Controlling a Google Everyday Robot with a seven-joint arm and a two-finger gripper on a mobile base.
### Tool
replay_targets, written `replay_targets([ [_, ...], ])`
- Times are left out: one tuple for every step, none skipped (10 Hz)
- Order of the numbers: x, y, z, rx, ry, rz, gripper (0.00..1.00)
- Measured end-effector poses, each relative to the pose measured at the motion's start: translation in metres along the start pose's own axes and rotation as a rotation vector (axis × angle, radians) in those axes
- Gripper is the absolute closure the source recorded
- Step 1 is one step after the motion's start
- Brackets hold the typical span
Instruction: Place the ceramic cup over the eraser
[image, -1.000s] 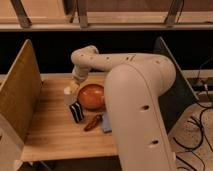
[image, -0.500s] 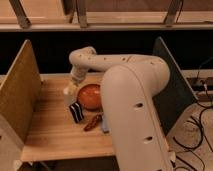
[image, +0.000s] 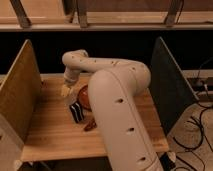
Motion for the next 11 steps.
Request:
replay_targets([
  [0.001,-0.001,0.006,-0.014,0.008,0.003,0.33],
  [0.003,-0.001,0.014,-0.033,0.018,0.006,0.33],
  [0.003,-0.002,0.023,-0.048,0.031,0.006,0.39],
  [0.003,-0.003,0.026,-0.05,0.04,0.006,0.49],
  [0.003,-0.005,0.028,-0.047,0.047,0.004,0.56],
  [0.003,-0.01,0.026,-0.033,0.054,0.002,0.69],
  [0.002,-0.013,0.023,-0.021,0.057,0.001,0.78],
  [0.001,-0.015,0.019,-0.006,0.058,-0.005,0.87],
  [-0.003,-0.015,0.014,0.004,0.055,-0.011,0.96],
  [-0.009,-0.014,0.009,0.015,0.05,-0.022,1.0],
  [-0.014,-0.013,0.005,0.023,0.044,-0.03,1.0],
])
